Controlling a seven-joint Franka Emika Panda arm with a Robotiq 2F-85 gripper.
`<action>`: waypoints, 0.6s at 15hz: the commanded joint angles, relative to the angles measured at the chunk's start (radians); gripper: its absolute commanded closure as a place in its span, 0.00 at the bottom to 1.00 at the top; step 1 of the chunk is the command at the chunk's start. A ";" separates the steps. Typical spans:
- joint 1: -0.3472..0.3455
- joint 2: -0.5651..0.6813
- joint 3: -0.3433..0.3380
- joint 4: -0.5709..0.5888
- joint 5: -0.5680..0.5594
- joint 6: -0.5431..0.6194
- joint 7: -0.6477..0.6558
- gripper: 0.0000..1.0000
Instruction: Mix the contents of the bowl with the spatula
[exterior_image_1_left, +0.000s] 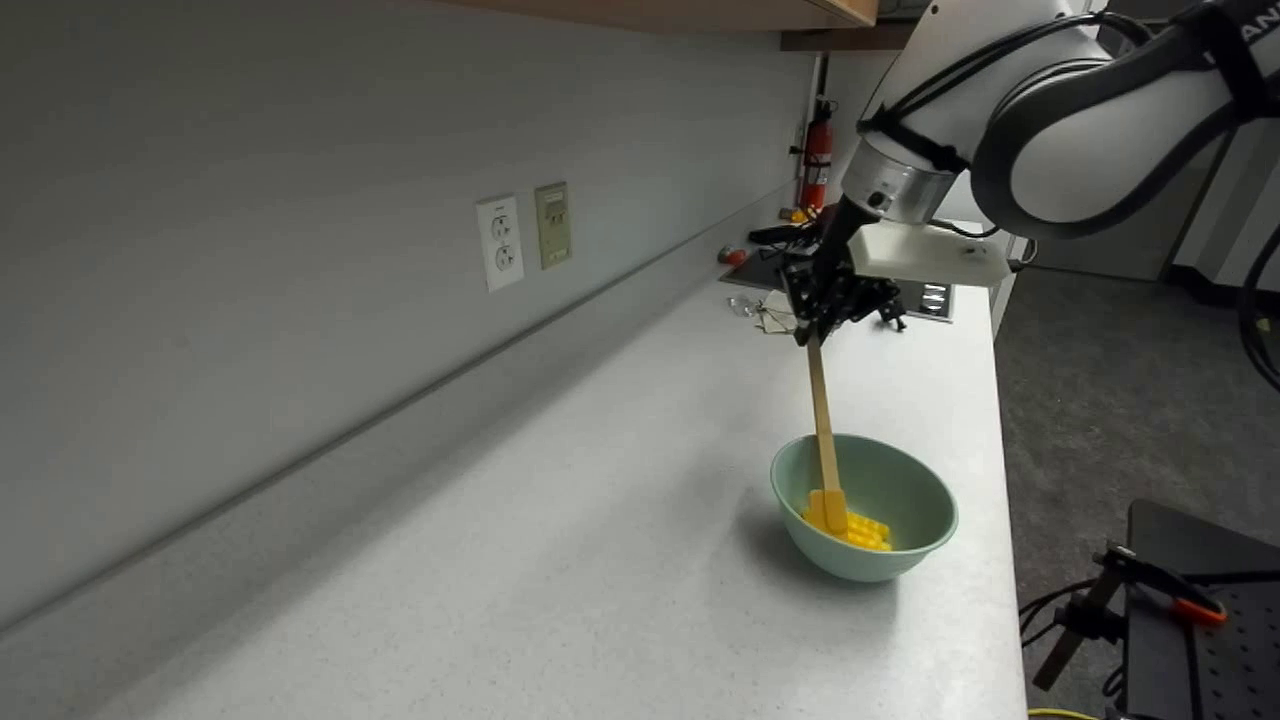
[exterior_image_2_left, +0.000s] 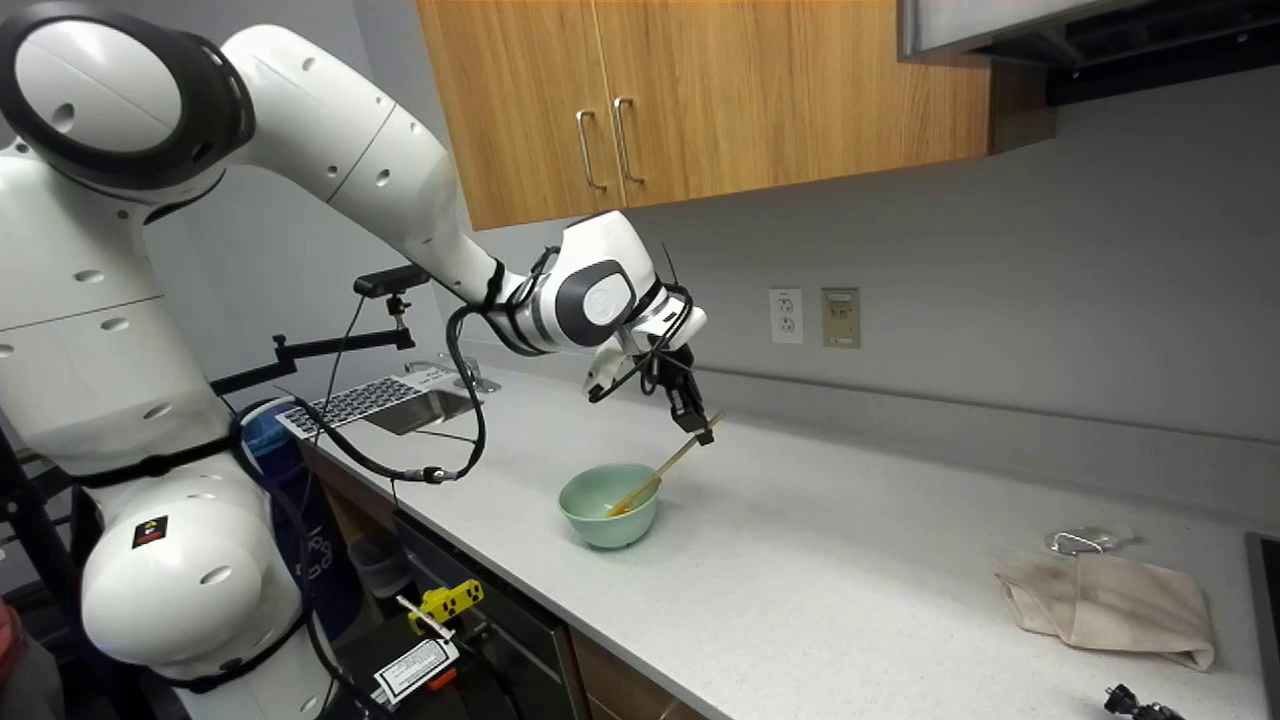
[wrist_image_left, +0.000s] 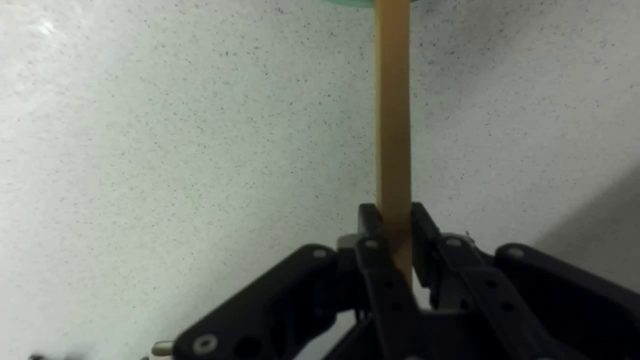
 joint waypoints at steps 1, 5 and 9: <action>-0.027 -0.113 0.017 -0.106 -0.187 0.068 0.126 0.96; -0.049 -0.167 0.024 -0.143 -0.388 0.113 0.267 0.96; -0.060 -0.194 0.023 -0.158 -0.527 0.144 0.358 0.96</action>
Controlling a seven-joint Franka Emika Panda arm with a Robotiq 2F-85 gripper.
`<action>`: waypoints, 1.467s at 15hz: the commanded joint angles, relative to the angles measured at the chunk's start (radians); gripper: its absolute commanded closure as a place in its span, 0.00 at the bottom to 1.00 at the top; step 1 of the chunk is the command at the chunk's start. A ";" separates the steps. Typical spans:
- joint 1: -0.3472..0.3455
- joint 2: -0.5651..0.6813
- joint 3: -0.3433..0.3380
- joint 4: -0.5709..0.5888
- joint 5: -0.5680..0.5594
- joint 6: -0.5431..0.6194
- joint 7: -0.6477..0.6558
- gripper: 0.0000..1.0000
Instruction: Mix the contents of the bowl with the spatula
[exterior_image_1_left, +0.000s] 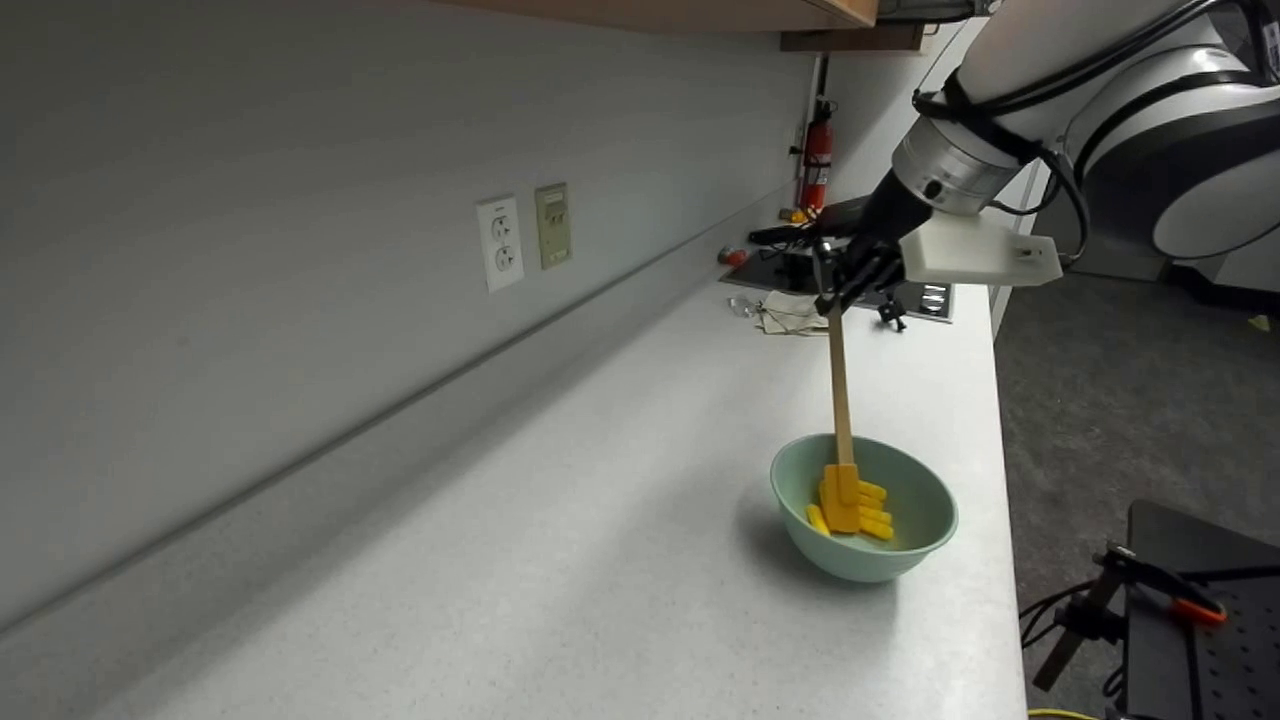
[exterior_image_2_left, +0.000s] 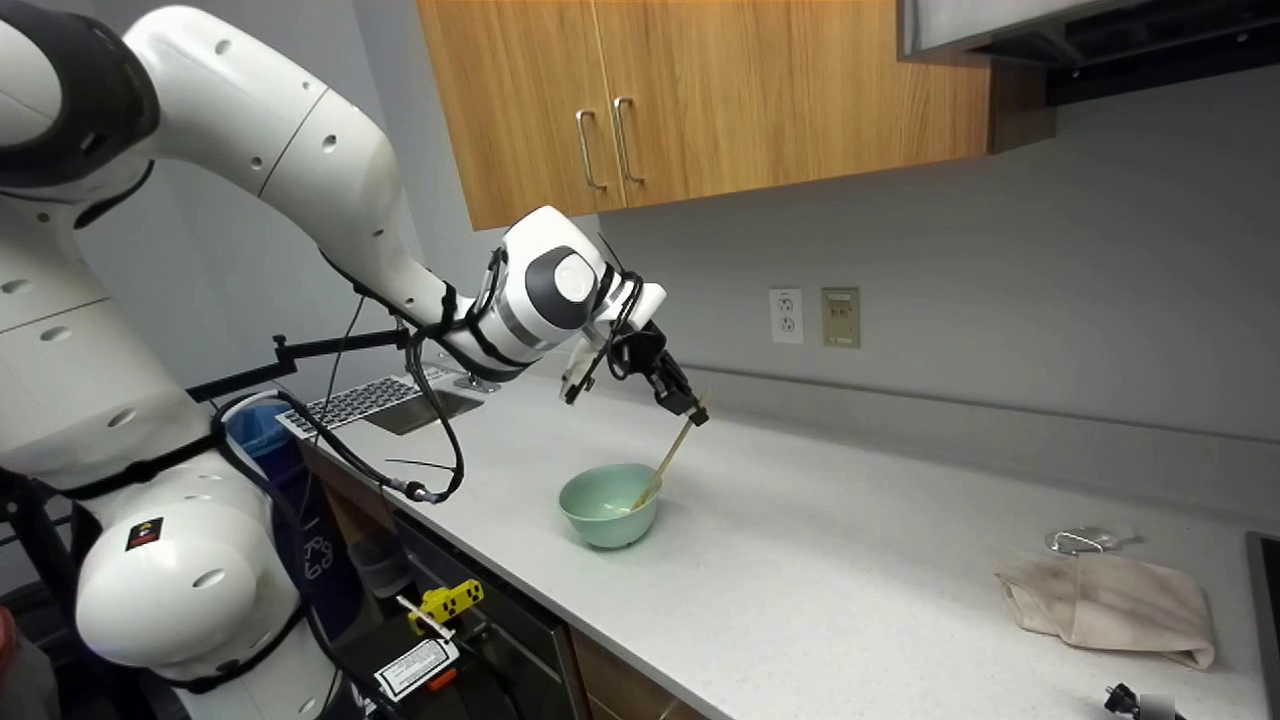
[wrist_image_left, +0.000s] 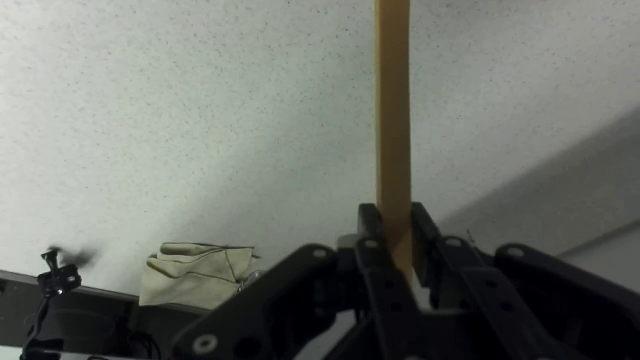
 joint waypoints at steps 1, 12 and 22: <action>-0.029 -0.047 0.013 -0.038 -0.109 0.049 0.077 0.96; 0.013 -0.036 -0.017 -0.090 -0.032 0.164 0.010 0.96; -0.124 -0.077 0.038 -0.045 -0.413 0.214 0.229 0.96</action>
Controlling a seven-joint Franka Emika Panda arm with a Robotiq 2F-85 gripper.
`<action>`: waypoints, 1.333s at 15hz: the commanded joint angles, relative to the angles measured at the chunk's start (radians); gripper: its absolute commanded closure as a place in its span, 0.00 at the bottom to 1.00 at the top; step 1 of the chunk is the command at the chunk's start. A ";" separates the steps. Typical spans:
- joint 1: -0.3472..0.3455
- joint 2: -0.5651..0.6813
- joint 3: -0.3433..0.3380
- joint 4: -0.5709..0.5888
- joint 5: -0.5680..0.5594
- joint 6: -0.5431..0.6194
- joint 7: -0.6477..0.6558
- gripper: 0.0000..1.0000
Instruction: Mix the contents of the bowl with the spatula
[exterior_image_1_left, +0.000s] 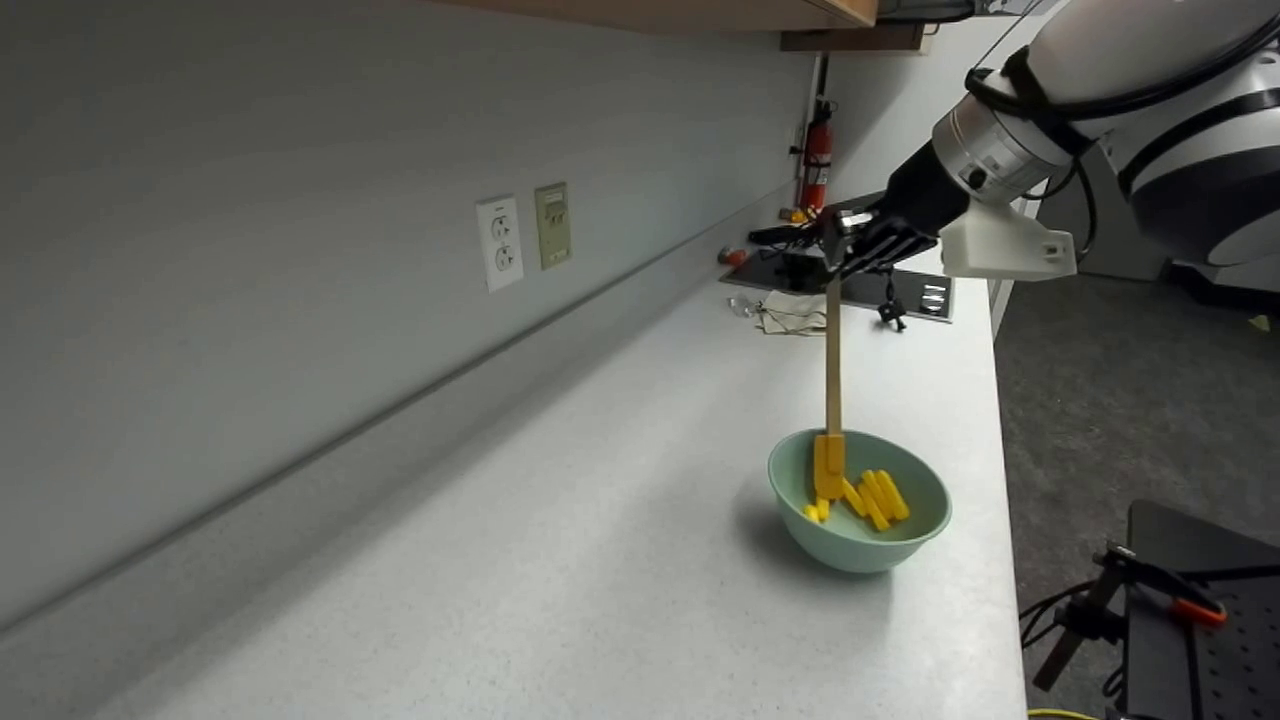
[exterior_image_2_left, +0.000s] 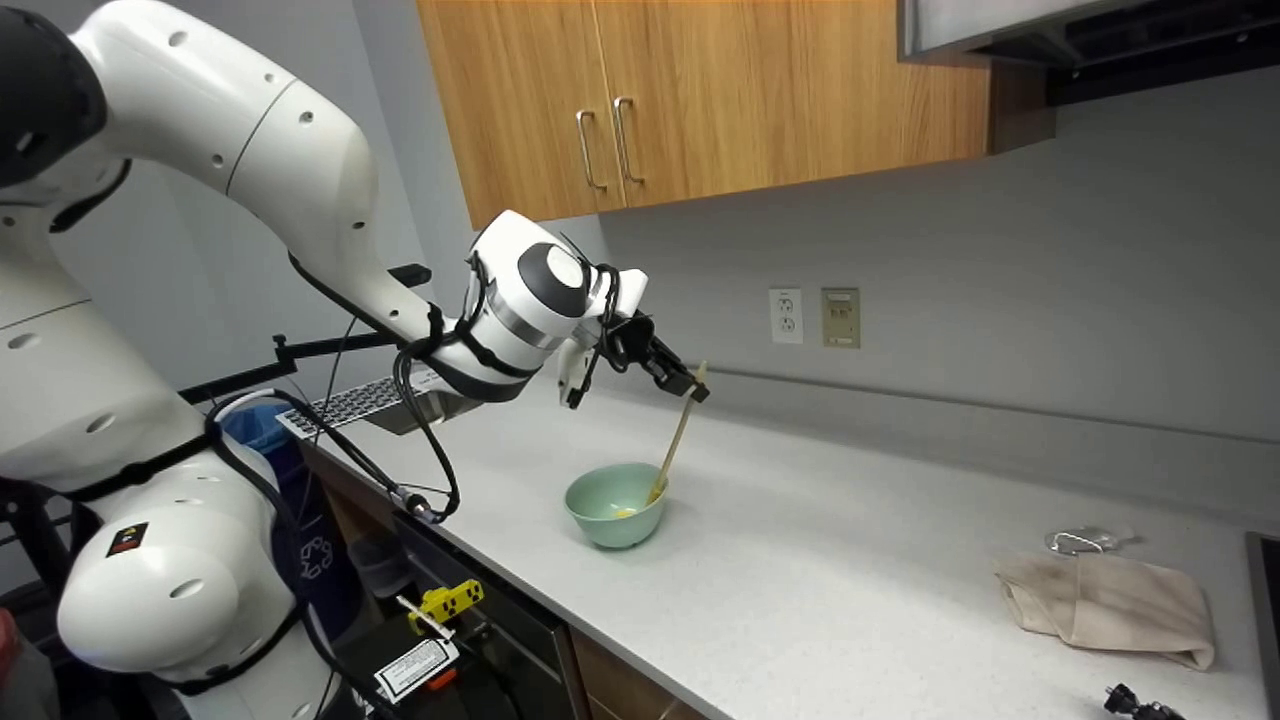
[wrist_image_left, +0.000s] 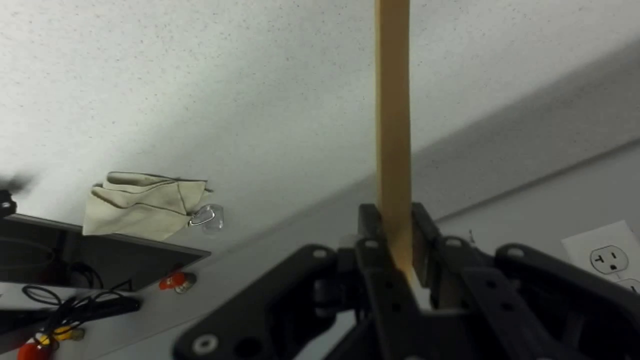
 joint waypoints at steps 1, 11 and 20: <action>-0.024 -0.013 0.016 -0.001 -0.063 0.019 0.052 0.96; 0.180 0.051 -0.091 -0.100 0.397 0.009 -0.211 0.96; 0.100 0.009 -0.050 -0.070 0.277 0.023 -0.123 0.96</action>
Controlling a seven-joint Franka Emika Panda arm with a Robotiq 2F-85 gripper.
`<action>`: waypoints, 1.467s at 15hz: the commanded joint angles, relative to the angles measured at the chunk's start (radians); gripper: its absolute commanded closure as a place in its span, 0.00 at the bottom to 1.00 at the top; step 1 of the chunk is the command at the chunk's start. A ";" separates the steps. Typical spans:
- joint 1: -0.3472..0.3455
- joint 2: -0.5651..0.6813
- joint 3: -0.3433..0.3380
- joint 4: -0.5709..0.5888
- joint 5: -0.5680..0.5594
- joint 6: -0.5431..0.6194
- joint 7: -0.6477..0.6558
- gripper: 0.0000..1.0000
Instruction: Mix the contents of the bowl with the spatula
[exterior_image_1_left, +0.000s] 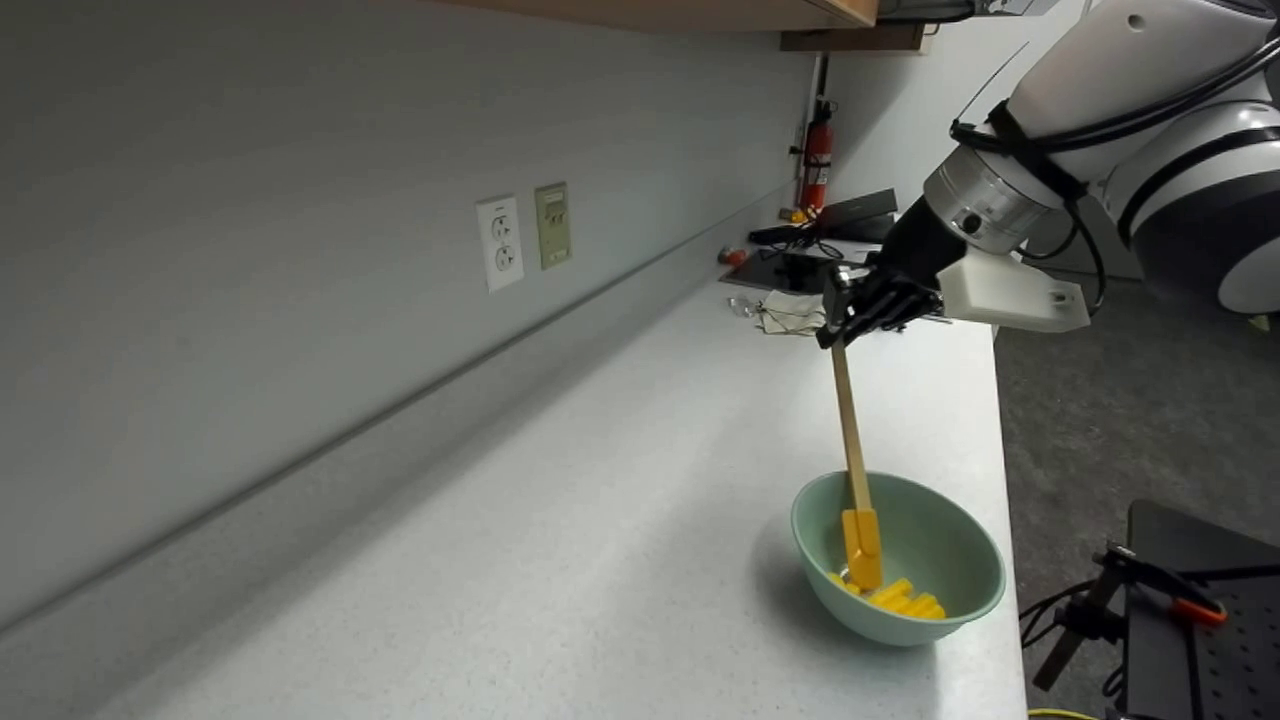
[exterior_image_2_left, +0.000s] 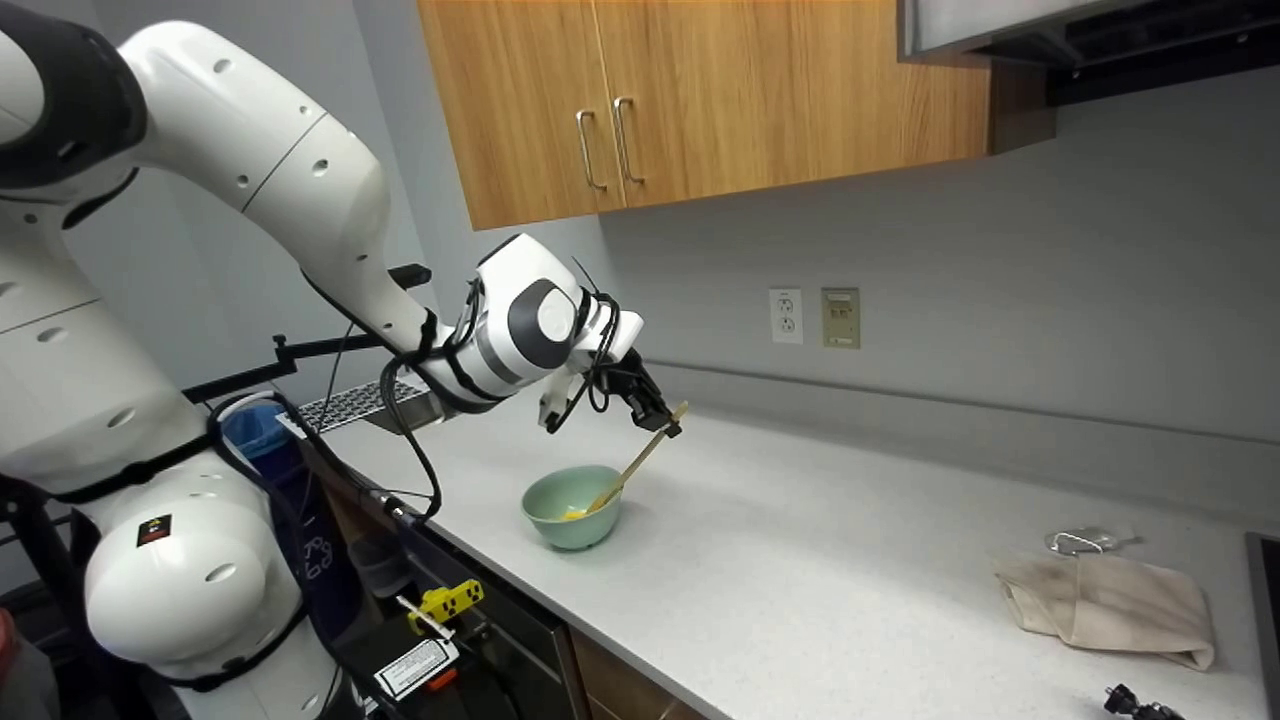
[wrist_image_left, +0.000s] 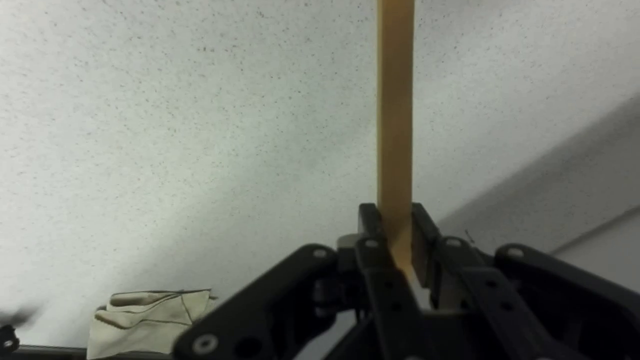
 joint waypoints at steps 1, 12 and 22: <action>-0.061 -0.035 0.022 0.014 -0.100 0.026 0.054 0.96; 0.194 -0.031 -0.098 -0.077 0.234 0.000 -0.199 0.96; 0.106 -0.132 -0.026 -0.061 0.117 -0.009 -0.132 0.96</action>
